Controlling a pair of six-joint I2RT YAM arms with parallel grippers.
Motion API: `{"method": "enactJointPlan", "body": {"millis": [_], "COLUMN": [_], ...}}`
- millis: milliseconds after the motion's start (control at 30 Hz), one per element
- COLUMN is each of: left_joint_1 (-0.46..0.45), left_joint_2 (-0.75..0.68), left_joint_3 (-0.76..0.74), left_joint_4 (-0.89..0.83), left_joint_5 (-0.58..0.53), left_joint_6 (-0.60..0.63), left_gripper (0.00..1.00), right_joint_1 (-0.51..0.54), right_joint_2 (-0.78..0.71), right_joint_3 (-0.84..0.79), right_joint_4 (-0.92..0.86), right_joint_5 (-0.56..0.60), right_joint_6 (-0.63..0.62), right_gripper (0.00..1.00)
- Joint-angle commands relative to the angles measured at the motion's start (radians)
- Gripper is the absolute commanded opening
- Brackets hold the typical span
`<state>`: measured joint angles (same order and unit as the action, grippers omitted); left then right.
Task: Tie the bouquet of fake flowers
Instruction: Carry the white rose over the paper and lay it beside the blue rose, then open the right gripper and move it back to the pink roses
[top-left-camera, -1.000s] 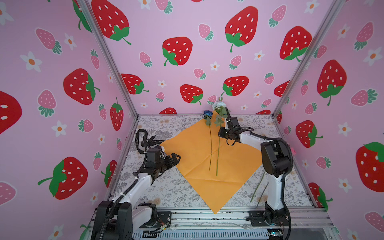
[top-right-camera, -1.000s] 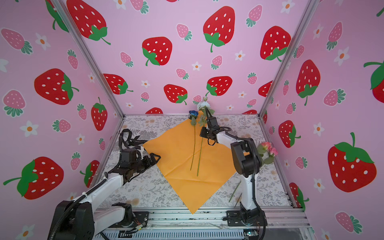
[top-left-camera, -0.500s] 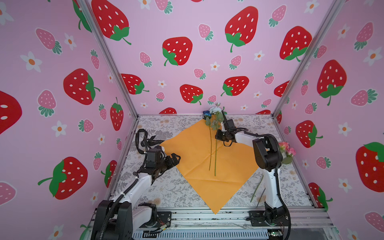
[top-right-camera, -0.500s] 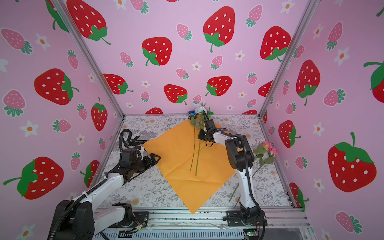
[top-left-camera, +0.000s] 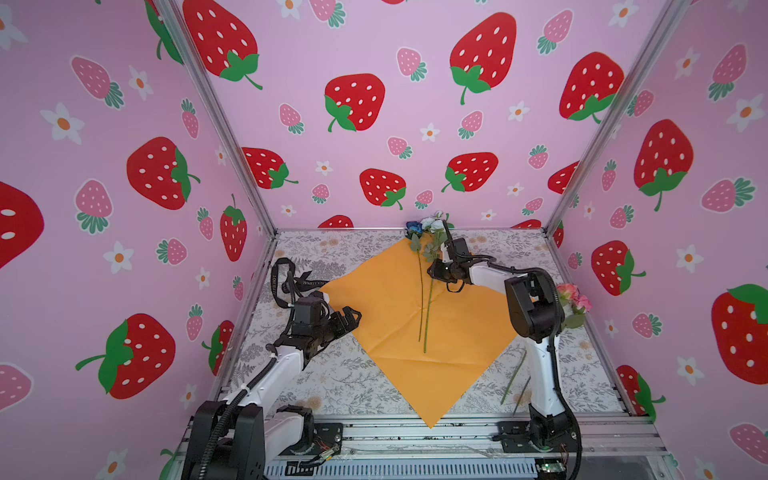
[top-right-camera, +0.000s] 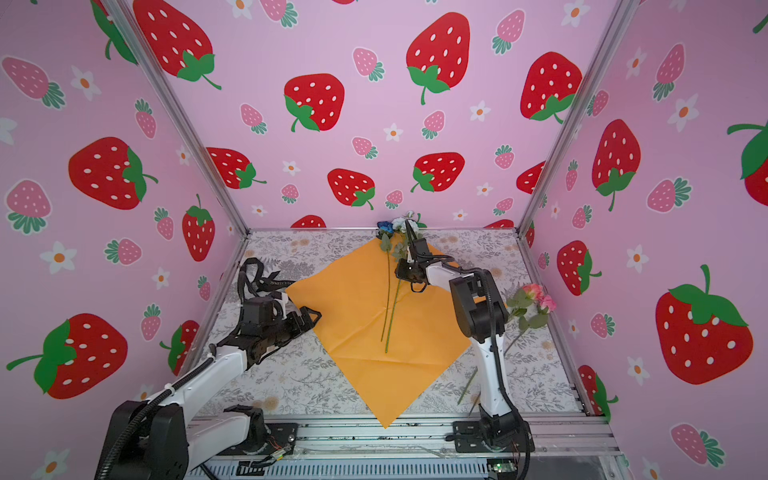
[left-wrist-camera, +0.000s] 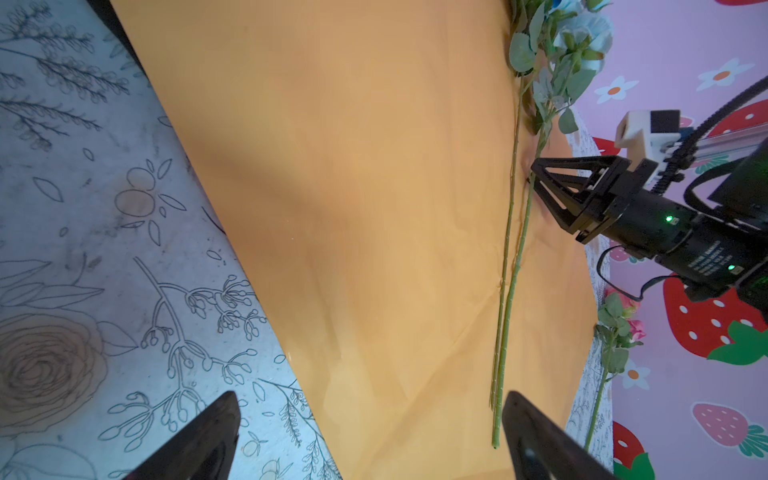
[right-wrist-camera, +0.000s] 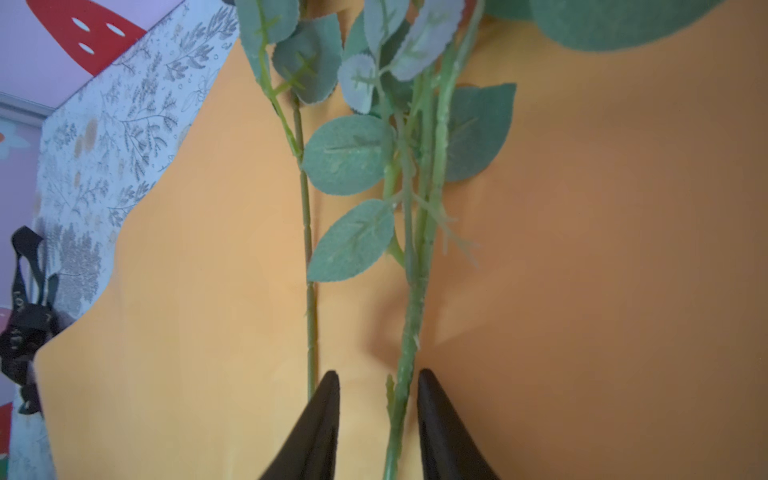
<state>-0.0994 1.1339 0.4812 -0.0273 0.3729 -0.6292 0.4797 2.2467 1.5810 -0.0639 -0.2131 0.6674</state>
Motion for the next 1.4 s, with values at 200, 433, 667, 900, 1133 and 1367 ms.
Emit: {"method": "enactJointPlan", "body": {"millis": [200, 433, 667, 900, 1133, 1367], "left_joint_1": [-0.004, -0.005, -0.004, -0.006, -0.006, -0.006], "left_joint_2": [-0.031, -0.056, -0.064, -0.071, -0.073, -0.067], "left_joint_3": [0.026, 0.027, 0.034, 0.043, 0.05, 0.047], "left_joint_4": [-0.031, -0.049, -0.067, -0.081, -0.085, -0.063], "left_joint_5": [-0.016, -0.03, -0.041, -0.048, -0.068, -0.071], "left_joint_6": [0.017, 0.025, 0.034, 0.033, 0.033, 0.025], "left_gripper": [0.99, 0.99, 0.99, 0.99, 0.99, 0.99], "right_joint_1": [-0.013, -0.044, -0.114, -0.302, -0.487, -0.619], "right_joint_2": [-0.175, -0.43, -0.752, -1.039, -1.23, -1.148], "right_joint_3": [-0.078, -0.244, -0.515, -0.707, -0.836, -0.868], "right_joint_4": [-0.092, -0.198, -0.252, -0.34, -0.376, -0.409], "right_joint_5": [0.111, 0.292, 0.445, 0.456, 0.45, 0.406], "right_joint_6": [-0.064, -0.086, -0.082, -0.083, -0.075, -0.097], "right_gripper": [0.94, 1.0, 1.0, 1.0, 1.0, 1.0]}}
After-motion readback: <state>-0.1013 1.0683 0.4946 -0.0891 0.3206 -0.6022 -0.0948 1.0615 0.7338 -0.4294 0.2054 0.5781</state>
